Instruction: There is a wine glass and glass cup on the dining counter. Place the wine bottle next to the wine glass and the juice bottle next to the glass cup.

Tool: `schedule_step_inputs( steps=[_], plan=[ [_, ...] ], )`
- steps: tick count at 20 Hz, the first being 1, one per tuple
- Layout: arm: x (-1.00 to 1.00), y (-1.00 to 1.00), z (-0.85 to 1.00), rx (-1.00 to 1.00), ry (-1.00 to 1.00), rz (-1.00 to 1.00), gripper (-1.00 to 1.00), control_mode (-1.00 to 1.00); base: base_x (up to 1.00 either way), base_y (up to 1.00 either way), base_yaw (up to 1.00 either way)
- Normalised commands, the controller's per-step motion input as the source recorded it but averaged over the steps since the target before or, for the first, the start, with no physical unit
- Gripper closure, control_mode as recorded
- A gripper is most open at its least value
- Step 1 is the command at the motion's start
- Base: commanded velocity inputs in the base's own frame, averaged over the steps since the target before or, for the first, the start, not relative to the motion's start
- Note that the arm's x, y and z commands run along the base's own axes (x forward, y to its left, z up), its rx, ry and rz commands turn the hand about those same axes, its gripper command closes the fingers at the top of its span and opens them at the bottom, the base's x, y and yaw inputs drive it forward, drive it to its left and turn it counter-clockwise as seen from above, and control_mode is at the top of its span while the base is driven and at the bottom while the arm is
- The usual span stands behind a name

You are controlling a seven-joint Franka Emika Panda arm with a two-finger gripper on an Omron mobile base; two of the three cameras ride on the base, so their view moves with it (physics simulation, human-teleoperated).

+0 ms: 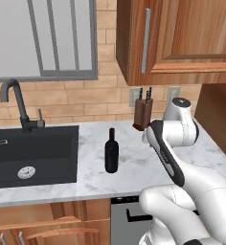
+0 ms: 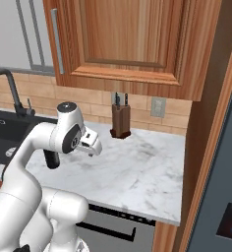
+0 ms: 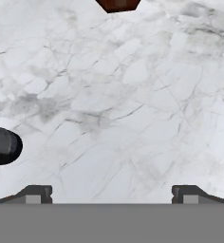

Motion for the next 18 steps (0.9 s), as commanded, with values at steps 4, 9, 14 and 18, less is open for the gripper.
schedule_step_inputs(
  steps=[4,9,14,18],
  plan=[
    [0.0,0.0,0.0,0.0,0.0,0.0,-1.0,1.0,0.0,0.0,0.0],
    [0.0,0.01,0.0,0.0,-0.01,0.0,-1.0,-1.0,0.0,0.0,0.0],
    [-0.05,0.15,0.05,0.0,-0.02,-0.08,-1.0,-1.0,0.0,0.0,0.0],
    [-0.1,0.3,0.07,0.0,0.0,-0.13,-1.0,-1.0,0.0,0.0,0.0]
  ],
)
